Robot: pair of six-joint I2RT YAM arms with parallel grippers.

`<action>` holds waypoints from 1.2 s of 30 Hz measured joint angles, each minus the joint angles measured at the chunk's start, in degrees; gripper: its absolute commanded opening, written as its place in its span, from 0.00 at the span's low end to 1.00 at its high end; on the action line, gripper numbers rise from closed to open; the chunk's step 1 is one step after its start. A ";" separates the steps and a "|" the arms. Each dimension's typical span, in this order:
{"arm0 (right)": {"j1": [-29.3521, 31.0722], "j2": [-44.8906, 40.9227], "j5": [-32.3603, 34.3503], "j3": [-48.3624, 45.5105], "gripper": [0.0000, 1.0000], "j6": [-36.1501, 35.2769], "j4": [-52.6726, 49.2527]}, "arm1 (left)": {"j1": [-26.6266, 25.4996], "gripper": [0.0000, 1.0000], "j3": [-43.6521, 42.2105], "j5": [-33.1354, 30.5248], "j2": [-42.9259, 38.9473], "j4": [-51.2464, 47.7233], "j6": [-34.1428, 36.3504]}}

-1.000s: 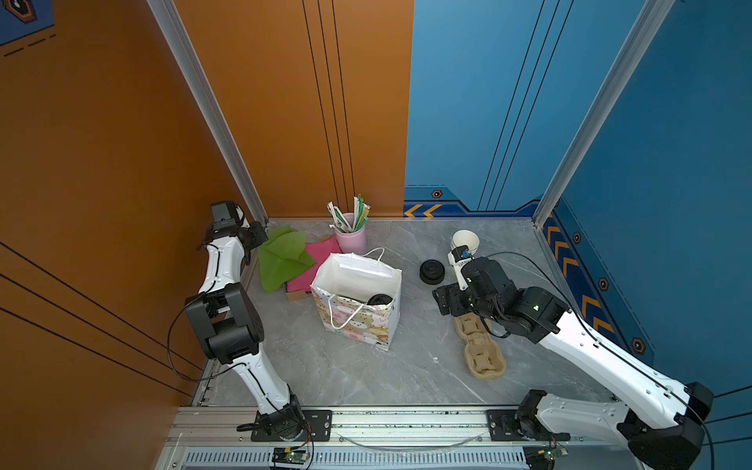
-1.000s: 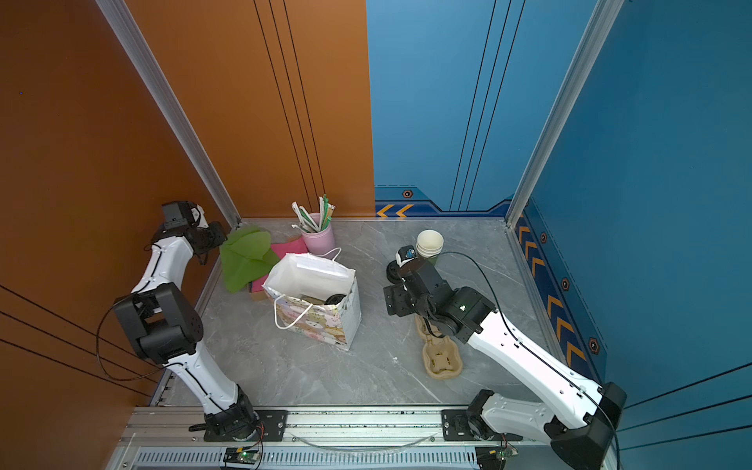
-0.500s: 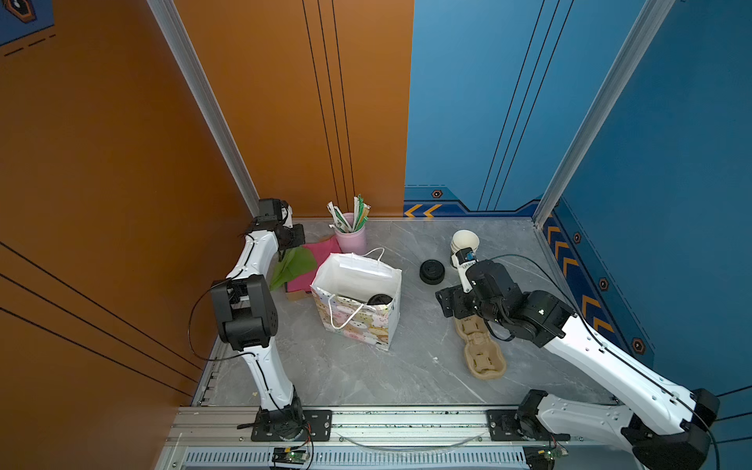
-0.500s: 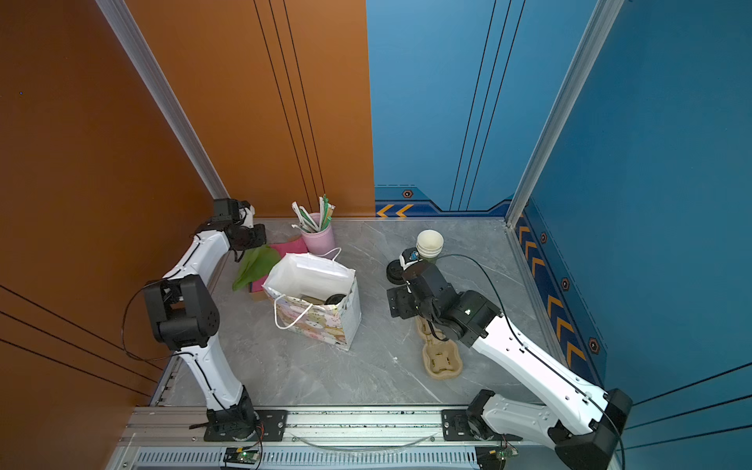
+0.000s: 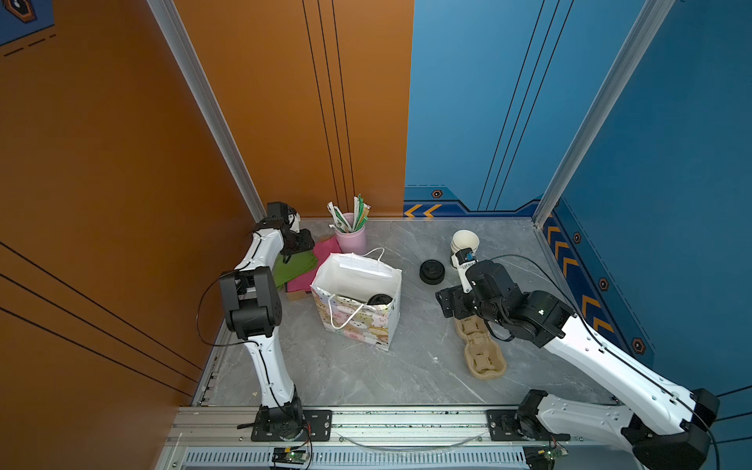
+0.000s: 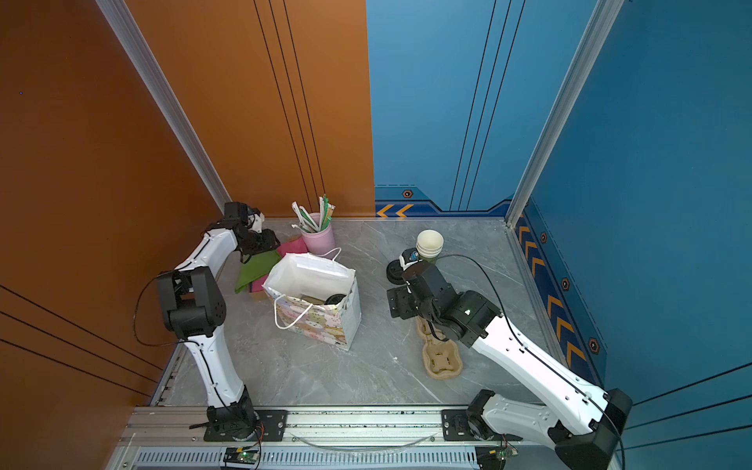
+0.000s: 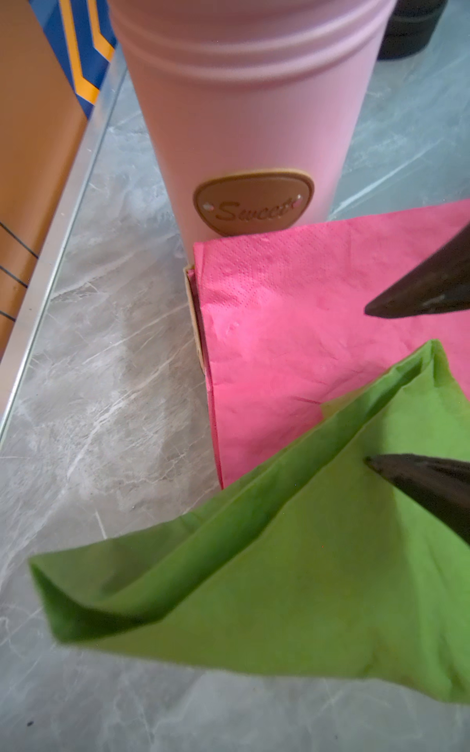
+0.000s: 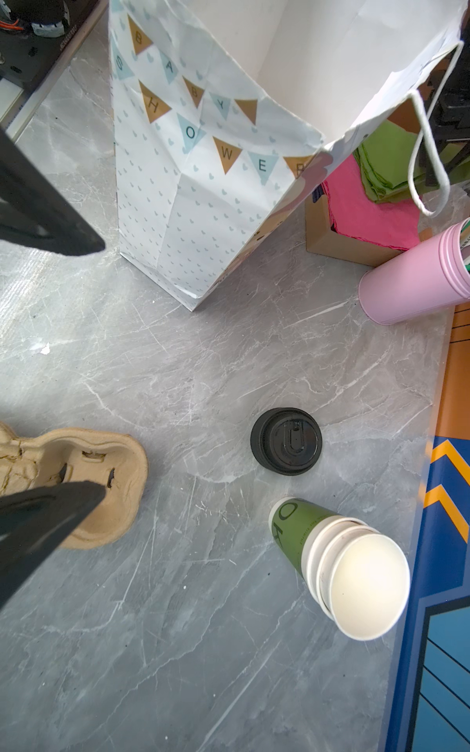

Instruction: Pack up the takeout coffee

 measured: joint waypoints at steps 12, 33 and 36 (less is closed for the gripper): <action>-0.20 0.00 0.00 -0.33 0.90 -0.24 0.02 | 6.25 0.71 -1.18 -2.23 -11.67 0.24 0.04; -0.26 -0.57 -0.20 -0.66 0.90 -0.46 0.04 | 9.81 0.44 -4.13 -3.28 1.20 -0.26 1.90; -0.31 -0.57 -0.20 -0.66 0.90 -0.46 0.04 | 9.92 0.29 -4.13 -3.26 2.08 -0.26 1.75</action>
